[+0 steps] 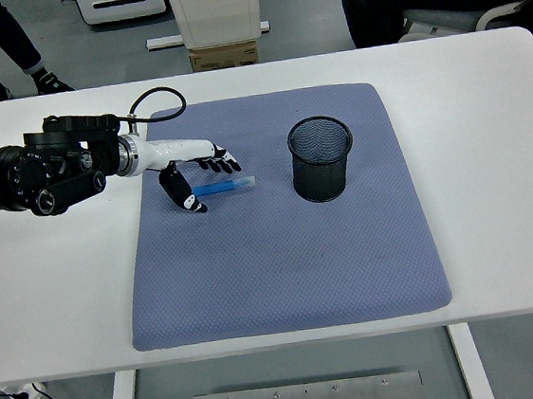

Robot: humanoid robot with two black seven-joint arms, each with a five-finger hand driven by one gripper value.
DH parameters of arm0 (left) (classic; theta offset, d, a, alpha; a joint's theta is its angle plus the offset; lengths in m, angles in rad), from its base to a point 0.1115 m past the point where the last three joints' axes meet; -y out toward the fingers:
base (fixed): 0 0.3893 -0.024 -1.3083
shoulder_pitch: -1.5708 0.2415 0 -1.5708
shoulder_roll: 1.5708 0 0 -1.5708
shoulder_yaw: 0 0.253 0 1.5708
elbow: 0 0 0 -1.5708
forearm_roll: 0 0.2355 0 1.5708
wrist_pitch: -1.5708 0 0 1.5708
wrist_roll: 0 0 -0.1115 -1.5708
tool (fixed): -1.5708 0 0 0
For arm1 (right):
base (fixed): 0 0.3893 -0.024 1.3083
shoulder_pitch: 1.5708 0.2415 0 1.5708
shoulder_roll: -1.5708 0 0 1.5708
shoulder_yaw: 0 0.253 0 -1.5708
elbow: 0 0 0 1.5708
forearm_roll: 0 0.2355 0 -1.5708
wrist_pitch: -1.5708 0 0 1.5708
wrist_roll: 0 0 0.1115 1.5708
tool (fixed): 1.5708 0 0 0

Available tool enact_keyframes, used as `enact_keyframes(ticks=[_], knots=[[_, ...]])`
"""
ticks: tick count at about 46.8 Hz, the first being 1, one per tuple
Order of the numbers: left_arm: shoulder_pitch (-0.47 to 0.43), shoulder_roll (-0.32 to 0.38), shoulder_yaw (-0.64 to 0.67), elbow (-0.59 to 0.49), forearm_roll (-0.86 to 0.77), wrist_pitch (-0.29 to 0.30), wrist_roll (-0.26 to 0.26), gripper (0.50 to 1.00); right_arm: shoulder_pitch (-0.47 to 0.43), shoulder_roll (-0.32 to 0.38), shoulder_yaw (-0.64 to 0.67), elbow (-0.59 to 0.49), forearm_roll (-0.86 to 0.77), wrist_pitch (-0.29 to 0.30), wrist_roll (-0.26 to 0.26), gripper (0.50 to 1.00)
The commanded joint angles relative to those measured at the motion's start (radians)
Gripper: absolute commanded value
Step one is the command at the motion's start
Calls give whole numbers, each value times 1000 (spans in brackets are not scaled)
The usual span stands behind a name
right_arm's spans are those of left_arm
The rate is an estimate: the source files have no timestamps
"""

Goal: Left hand places marker in pen holder

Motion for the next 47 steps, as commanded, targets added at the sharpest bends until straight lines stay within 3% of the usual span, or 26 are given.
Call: enact_keyframes(ticks=[1,9,10,14,27,39,47], knots=[[0,-4,0,0,11,2,3,824,0,0,0,1,0,0,0,1000],[3,-10,-2,0,34,2,3,783,0,0,0,1,0,0,0,1000],[5,-14,-2,0,45,2,3,757,0,0,0,1,0,0,0,1000],[5,-16,-2,0,54,3,3,730,0,0,0,1,0,0,0,1000],[6,-18,-8,1,56,3,5,713,0,0,0,1,0,0,0,1000],[8,-18,-8,0,73,3,5,625,0,0,0,1,0,0,0,1000],[8,-22,-8,0,73,5,5,622,0,0,-1,1,0,0,0,1000]])
